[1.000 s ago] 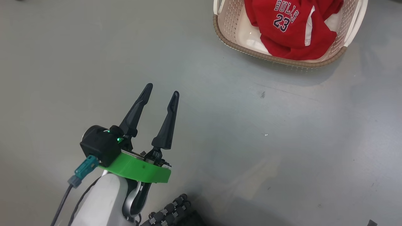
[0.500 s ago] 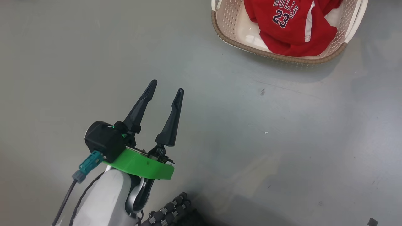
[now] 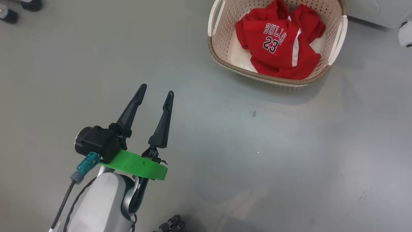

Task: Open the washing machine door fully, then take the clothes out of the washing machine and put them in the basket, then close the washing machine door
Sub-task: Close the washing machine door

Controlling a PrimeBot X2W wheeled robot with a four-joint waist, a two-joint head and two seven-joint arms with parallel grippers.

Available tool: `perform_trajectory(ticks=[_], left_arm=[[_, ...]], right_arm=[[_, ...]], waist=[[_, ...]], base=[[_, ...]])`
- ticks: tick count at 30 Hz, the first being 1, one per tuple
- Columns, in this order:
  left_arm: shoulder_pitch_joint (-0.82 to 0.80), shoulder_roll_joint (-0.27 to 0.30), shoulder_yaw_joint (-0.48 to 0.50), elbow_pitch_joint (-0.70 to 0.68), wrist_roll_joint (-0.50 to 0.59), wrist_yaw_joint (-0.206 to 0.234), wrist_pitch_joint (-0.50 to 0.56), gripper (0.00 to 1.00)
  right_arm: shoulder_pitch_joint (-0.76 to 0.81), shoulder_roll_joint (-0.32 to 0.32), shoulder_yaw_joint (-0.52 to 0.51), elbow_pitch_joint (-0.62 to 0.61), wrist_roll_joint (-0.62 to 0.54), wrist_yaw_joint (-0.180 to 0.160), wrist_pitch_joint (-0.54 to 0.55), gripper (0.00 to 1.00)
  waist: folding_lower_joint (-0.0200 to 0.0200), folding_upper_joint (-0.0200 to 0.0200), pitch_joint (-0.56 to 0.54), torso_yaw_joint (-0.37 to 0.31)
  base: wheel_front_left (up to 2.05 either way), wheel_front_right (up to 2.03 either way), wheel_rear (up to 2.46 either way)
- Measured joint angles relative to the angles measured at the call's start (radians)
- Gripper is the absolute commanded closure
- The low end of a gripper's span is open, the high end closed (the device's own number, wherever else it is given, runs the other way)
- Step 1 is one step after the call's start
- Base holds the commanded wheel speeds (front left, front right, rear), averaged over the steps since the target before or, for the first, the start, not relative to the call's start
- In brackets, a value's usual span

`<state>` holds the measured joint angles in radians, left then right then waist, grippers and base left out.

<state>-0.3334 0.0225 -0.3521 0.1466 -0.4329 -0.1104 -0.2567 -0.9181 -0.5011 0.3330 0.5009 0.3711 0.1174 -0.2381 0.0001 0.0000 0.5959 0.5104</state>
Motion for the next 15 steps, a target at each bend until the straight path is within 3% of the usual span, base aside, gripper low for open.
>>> perform_trajectory(ticks=[6,15], left_arm=[[0.002,0.000,0.043,0.024,0.040,0.000,0.000,0.00],[0.046,0.004,0.118,0.052,0.057,0.000,0.000,0.00]], right_arm=[[0.096,0.050,-0.012,0.012,0.024,-0.010,-0.010,1.00],[0.281,0.152,-0.078,-0.060,0.065,-0.059,-0.015,1.00]], waist=[[0.0000,0.0000,-0.070,-0.047],[0.0000,0.0000,-0.180,-0.146]], base=[[0.00,0.00,0.00],[0.00,0.00,0.00]])
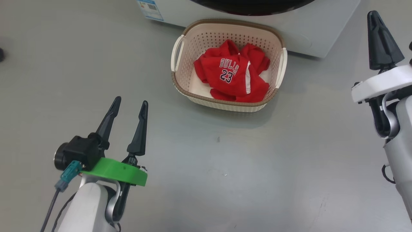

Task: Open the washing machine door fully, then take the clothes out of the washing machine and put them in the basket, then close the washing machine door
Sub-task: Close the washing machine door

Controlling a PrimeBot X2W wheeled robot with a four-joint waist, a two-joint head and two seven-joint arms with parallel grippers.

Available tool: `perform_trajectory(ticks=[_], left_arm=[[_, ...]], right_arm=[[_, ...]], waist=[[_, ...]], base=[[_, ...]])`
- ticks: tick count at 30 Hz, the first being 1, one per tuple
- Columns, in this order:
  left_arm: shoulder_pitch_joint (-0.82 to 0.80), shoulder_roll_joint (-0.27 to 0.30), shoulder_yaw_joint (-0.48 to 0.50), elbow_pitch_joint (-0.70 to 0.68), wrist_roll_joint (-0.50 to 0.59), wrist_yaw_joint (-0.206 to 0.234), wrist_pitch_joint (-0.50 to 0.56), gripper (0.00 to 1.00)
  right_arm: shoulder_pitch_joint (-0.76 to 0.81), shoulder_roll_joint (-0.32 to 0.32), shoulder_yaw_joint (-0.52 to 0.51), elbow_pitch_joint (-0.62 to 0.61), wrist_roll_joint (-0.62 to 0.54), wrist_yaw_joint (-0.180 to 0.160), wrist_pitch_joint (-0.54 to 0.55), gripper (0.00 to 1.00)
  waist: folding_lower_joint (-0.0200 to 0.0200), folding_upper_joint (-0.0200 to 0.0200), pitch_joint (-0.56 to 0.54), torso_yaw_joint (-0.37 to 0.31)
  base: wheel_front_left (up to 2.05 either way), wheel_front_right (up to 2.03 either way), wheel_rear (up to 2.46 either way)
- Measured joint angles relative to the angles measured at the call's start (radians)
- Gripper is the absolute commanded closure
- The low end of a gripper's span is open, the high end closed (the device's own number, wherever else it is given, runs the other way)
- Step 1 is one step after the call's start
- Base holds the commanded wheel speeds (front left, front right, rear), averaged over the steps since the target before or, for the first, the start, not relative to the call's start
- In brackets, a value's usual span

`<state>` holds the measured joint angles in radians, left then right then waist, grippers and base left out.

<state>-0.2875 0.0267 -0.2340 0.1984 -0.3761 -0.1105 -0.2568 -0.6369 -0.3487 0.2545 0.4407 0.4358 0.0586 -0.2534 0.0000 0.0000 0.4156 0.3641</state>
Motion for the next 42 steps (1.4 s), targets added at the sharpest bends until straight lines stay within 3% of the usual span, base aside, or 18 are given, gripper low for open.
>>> perform_trajectory(ticks=[16,30,31,33,34,42], left_arm=[[0.126,0.030,0.070,0.026,0.009,-0.002,0.000,0.00],[0.167,0.030,0.099,-0.034,0.043,-0.010,0.000,0.00],[0.168,0.029,0.102,-0.035,0.043,-0.010,0.000,0.00],[0.172,0.028,0.109,-0.036,0.039,-0.010,0.000,0.00],[0.175,0.028,0.116,-0.038,0.036,-0.010,0.000,0.00],[0.196,0.027,0.129,-0.033,0.030,-0.011,0.000,0.00]], right_arm=[[0.292,0.082,-0.090,-0.174,0.009,0.001,0.000,1.00],[0.493,0.131,-0.150,-0.279,-0.008,0.002,0.000,1.00],[0.503,0.134,-0.151,-0.283,-0.011,0.002,0.000,0.95],[0.524,0.139,-0.166,-0.296,-0.011,0.002,0.000,0.05],[0.533,0.140,-0.174,-0.304,-0.012,0.002,0.000,0.00],[0.574,0.149,-0.191,-0.346,-0.052,0.004,0.000,0.00]], waist=[[-0.0001,0.0000,-0.189,-0.189],[-0.0001,0.0000,-0.277,-0.287],[-0.0001,0.0000,-0.279,-0.291],[-0.0001,0.0000,-0.283,-0.297],[-0.0001,0.0000,-0.285,-0.299],[-0.0001,0.0000,-0.290,-0.303]], base=[[0.00,0.00,0.00],[0.00,0.00,0.00],[0.00,0.00,0.00],[0.00,0.00,0.00],[0.00,0.00,0.00],[0.00,0.00,0.00]])
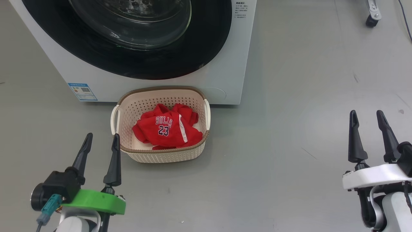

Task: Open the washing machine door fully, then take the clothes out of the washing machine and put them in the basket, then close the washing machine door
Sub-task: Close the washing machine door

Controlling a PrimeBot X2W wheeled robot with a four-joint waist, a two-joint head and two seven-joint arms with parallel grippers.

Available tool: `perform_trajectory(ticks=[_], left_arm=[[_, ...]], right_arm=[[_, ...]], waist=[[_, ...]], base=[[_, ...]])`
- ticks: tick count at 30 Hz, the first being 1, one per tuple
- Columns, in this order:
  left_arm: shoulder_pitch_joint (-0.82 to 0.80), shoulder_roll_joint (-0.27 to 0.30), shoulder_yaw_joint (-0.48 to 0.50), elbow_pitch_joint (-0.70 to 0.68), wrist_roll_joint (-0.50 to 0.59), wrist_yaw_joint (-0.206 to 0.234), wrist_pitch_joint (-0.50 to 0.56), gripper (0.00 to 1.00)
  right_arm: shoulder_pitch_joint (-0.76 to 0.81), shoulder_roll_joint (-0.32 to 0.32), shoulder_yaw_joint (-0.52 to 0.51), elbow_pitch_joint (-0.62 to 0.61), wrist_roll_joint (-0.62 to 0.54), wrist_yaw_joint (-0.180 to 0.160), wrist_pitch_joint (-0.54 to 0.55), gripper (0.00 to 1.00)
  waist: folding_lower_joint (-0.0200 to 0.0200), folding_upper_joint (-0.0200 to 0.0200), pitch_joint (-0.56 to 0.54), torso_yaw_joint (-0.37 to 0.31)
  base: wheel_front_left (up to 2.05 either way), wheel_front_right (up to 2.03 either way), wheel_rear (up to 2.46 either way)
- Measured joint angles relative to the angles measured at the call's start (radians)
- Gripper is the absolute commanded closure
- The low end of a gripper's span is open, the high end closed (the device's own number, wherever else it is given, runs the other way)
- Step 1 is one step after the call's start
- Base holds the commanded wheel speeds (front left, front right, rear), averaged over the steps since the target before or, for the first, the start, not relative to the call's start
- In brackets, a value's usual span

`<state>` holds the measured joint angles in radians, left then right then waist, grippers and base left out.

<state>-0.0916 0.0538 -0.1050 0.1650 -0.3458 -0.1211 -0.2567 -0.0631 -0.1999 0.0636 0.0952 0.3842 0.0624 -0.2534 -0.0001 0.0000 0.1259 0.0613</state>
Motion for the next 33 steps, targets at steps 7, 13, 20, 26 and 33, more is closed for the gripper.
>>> perform_trajectory(ticks=[7,13,20,26,33], left_arm=[[0.010,0.000,0.003,0.005,0.015,0.000,0.000,0.00],[0.016,-0.001,0.003,0.007,0.021,0.000,0.000,0.00],[0.018,-0.002,-0.003,0.006,0.031,0.000,0.000,0.00],[0.021,-0.003,-0.007,0.008,0.026,-0.003,0.000,0.00],[0.031,-0.003,-0.020,0.004,0.003,-0.003,0.000,0.00]], right_arm=[[0.024,0.014,-0.014,-0.024,-0.009,0.009,0.000,0.00],[0.037,0.021,-0.022,-0.036,-0.017,0.018,0.000,0.00],[0.058,0.035,-0.028,-0.042,-0.019,0.029,0.000,0.00],[0.067,0.041,-0.032,-0.050,-0.026,0.033,0.000,0.00],[0.075,0.044,-0.044,-0.053,-0.031,0.036,0.000,0.00]], waist=[[0.0000,0.0000,-0.004,0.002],[0.0000,0.0000,-0.005,0.005],[0.0000,0.0000,-0.007,0.008],[0.0000,0.0000,-0.008,0.010],[0.0000,0.0000,-0.007,0.013]], base=[[0.00,0.00,0.00],[0.00,0.00,0.00],[0.00,0.00,0.00],[0.00,0.00,0.00],[0.00,0.00,0.00]])
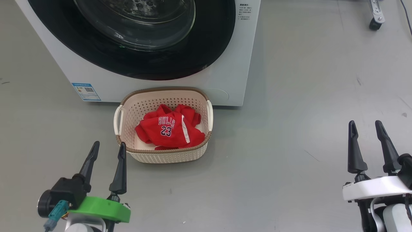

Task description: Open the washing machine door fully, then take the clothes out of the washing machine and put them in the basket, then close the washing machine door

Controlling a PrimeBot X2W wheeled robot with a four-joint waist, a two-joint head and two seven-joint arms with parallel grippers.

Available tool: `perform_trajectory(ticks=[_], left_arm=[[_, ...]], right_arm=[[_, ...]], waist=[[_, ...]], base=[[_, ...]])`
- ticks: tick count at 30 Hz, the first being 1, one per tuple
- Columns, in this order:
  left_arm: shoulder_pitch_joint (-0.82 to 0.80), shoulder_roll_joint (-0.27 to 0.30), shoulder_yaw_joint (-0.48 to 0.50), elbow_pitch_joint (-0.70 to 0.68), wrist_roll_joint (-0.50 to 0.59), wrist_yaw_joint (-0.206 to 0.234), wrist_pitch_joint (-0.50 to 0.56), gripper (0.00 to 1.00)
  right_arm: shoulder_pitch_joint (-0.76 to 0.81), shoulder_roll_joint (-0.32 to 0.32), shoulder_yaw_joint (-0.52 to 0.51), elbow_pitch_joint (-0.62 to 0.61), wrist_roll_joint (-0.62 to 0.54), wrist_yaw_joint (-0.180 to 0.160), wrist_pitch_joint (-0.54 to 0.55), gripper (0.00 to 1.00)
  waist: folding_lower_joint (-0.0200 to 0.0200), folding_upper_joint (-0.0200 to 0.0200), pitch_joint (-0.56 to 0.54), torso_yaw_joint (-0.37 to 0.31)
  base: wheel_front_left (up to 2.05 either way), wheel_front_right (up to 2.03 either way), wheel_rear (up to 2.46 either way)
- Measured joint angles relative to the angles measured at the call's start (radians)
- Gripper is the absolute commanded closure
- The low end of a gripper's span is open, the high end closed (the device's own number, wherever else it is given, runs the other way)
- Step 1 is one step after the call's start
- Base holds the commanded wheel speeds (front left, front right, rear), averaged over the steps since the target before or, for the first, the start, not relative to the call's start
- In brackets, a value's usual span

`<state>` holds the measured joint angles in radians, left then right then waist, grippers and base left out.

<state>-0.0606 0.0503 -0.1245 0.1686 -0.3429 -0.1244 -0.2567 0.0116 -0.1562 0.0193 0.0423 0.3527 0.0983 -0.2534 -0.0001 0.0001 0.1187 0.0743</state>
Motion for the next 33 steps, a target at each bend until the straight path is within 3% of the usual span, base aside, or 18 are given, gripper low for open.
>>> perform_trajectory(ticks=[33], left_arm=[[0.009,0.001,-0.024,-0.014,-0.044,0.000,0.000,0.00]], right_arm=[[0.010,0.025,-0.029,-0.013,-0.022,0.015,0.000,0.00]], waist=[[0.0000,0.0000,0.019,0.008]], base=[[0.00,0.00,0.00]])
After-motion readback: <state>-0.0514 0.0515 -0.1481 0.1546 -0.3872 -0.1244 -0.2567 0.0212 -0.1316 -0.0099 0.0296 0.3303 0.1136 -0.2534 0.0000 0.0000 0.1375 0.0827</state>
